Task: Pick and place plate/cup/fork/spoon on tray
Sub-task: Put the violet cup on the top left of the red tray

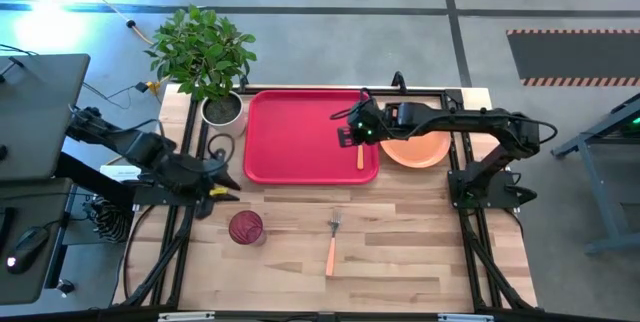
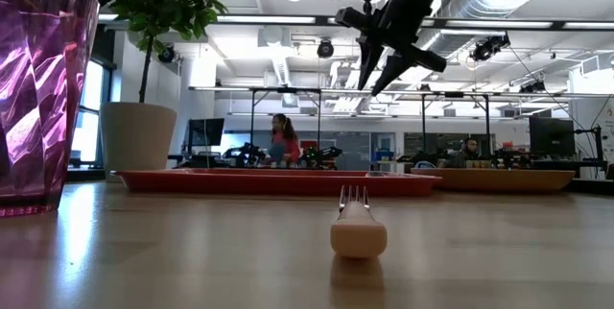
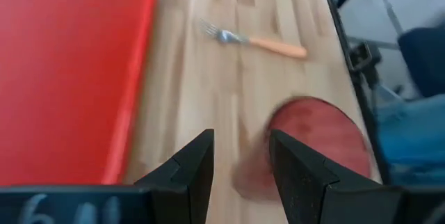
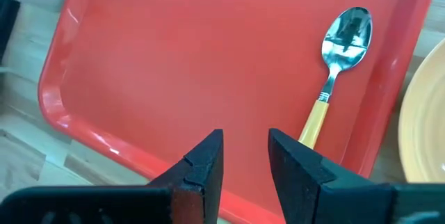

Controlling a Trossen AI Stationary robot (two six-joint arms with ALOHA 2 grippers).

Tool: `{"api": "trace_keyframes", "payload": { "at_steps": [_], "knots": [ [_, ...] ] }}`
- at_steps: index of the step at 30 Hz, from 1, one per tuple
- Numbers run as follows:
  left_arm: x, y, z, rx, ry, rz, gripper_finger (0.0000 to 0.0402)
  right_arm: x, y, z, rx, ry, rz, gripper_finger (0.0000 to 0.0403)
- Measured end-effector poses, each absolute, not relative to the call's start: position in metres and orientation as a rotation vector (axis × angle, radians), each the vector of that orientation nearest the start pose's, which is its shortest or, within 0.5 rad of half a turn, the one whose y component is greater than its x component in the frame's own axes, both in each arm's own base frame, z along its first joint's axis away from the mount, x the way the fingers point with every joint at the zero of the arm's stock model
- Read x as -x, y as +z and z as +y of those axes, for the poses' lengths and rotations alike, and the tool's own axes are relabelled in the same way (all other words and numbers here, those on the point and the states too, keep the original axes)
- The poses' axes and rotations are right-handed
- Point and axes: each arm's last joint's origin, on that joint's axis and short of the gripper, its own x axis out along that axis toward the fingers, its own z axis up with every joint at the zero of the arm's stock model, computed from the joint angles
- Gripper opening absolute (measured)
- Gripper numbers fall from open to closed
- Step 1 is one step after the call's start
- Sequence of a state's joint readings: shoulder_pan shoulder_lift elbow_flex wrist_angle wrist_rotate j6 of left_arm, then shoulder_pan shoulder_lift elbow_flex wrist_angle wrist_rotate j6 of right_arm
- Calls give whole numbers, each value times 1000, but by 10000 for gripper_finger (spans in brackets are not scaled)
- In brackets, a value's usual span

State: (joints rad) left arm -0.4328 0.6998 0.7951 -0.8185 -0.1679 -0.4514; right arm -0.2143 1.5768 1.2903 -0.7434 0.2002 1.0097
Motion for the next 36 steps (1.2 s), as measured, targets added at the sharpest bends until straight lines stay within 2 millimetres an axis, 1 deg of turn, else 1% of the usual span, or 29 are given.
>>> {"api": "trace_keyframes", "payload": {
  "at_steps": [7,11,17,21,33,36],
  "knots": [
    [-128,293,-57,334,-118,825,129,-314,273,-76,-883,-844,772,105],
    [-134,289,-61,380,-122,881,129,-314,273,-76,-884,-827,783,105],
    [-144,279,-68,411,-129,975,129,-314,273,-76,-847,-803,800,105],
    [-150,273,-72,401,-116,1016,129,-314,273,-76,-826,-788,811,105],
    [-167,254,-80,413,4,1118,128,-314,273,-76,-800,-759,830,105],
    [-169,251,-81,425,37,1126,119,-314,273,-75,-797,-757,832,105]
  ]
}}
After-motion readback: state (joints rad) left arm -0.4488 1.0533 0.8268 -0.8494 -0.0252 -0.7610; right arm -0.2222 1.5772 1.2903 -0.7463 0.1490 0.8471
